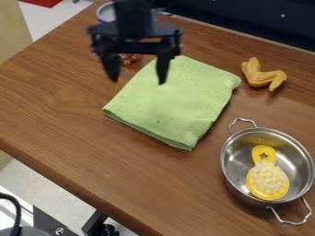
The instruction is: Move the cloth to the center of the table
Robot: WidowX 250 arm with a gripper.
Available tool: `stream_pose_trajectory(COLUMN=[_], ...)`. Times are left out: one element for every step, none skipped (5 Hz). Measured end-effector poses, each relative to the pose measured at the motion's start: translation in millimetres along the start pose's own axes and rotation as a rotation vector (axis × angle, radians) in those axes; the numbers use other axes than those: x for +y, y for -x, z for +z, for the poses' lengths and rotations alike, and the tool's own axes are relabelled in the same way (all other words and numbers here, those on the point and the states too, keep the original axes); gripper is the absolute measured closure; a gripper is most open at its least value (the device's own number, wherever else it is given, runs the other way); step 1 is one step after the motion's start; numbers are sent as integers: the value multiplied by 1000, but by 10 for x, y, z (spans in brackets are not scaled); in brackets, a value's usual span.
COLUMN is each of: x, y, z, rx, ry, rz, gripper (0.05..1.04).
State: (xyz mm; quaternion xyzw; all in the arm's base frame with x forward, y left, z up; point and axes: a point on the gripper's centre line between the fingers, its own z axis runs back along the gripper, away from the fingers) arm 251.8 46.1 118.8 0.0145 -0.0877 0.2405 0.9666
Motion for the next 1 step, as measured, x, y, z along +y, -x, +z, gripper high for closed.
stream_pose_trajectory(x=[222], y=[-35], z=[-64], rx=[-40], ry=[-23], rz=[72], gripper=[86])
